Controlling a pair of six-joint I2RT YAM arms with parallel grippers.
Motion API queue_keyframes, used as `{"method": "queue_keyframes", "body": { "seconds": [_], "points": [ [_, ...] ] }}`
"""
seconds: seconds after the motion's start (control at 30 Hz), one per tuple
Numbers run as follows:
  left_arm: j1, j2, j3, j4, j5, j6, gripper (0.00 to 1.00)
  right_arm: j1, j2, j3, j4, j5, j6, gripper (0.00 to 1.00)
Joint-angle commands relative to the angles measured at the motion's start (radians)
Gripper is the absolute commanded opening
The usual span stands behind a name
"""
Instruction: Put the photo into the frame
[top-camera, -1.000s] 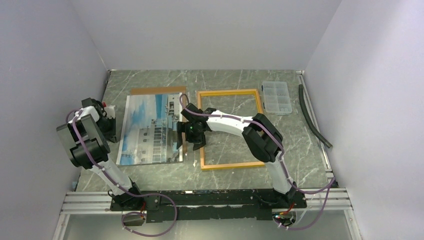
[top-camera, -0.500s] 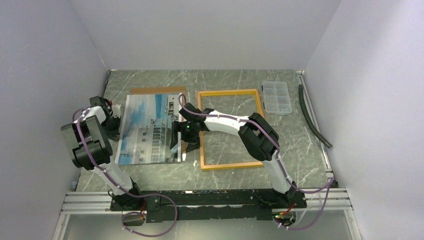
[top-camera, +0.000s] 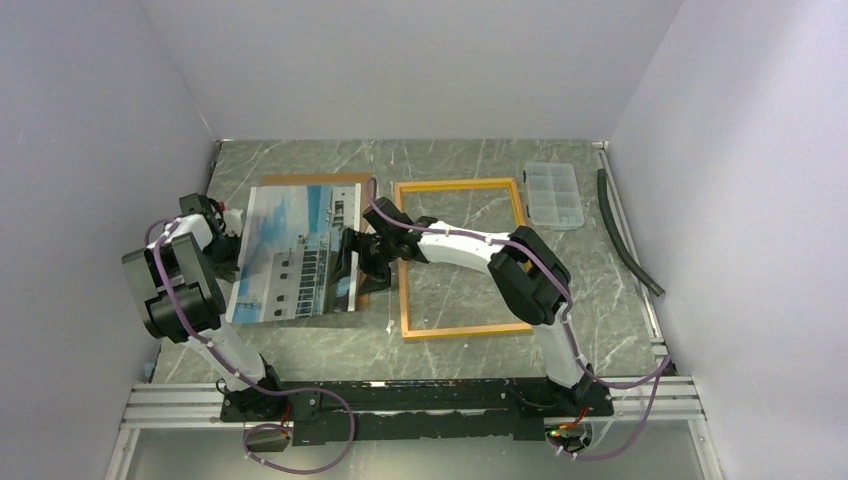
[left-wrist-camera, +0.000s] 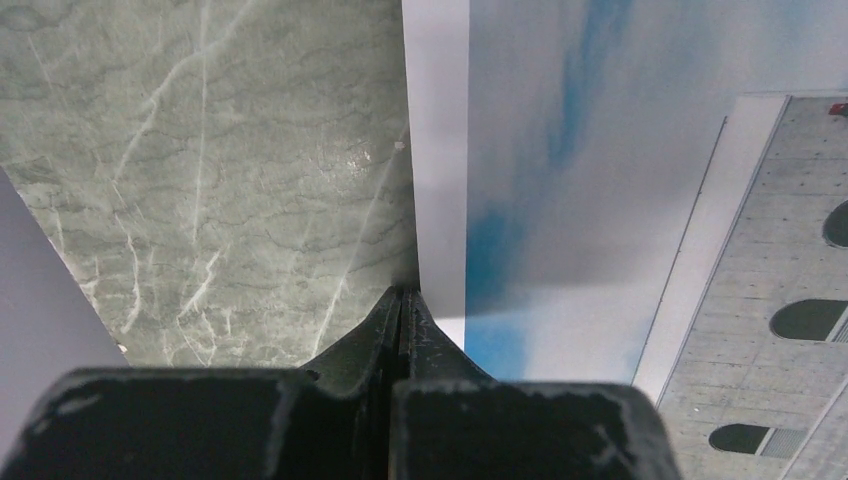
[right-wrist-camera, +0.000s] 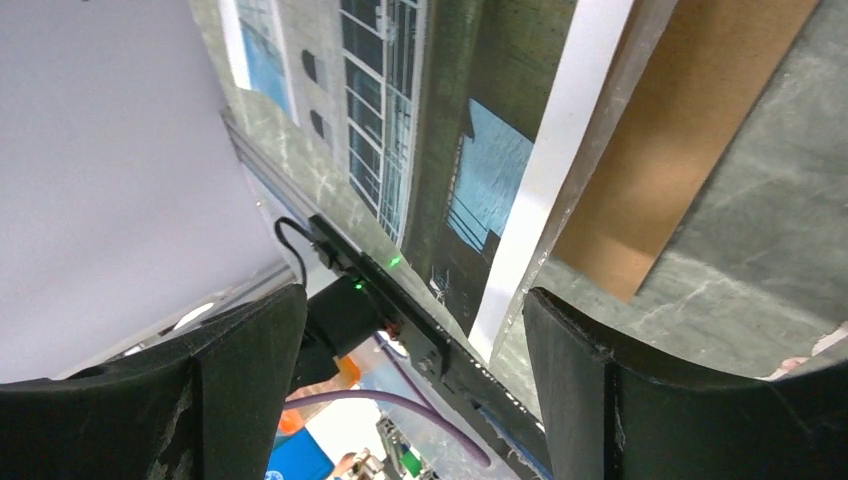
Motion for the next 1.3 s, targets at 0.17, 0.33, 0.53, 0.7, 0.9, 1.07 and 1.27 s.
{"method": "queue_keyframes", "body": {
  "seconds": [0.17, 0.33, 0.53, 0.7, 0.9, 1.07, 1.27],
  "points": [
    [-0.011, 0.042, -0.052, -0.033, 0.098, 0.019, 0.03, -0.026, -0.112, -0.11, 0.368, -0.098, 0.112, 0.83],
    [-0.013, 0.059, -0.041, -0.044, 0.107, 0.017, 0.02, -0.031, -0.079, -0.115, 0.54, -0.112, 0.142, 0.85],
    [-0.013, 0.052, -0.021, -0.07, 0.119, 0.024, 0.03, -0.032, -0.082, -0.217, 0.604, -0.015, 0.116, 0.86],
    [-0.012, 0.058, -0.01, -0.08, 0.124, 0.024, 0.03, -0.038, -0.051, -0.267, 0.661, -0.035, 0.143, 0.86],
    [-0.012, 0.057, -0.01, -0.083, 0.125, 0.026, 0.03, -0.046, -0.063, -0.403, 0.966, -0.017, 0.222, 0.88],
    [-0.013, 0.055, 0.001, -0.101, 0.141, 0.023, 0.03, -0.047, -0.07, -0.444, 1.214, -0.015, 0.273, 0.88],
    [-0.013, 0.064, 0.009, -0.111, 0.139, 0.028, 0.03, -0.045, -0.04, -0.435, 1.509, -0.062, 0.361, 0.88]
  ]
}}
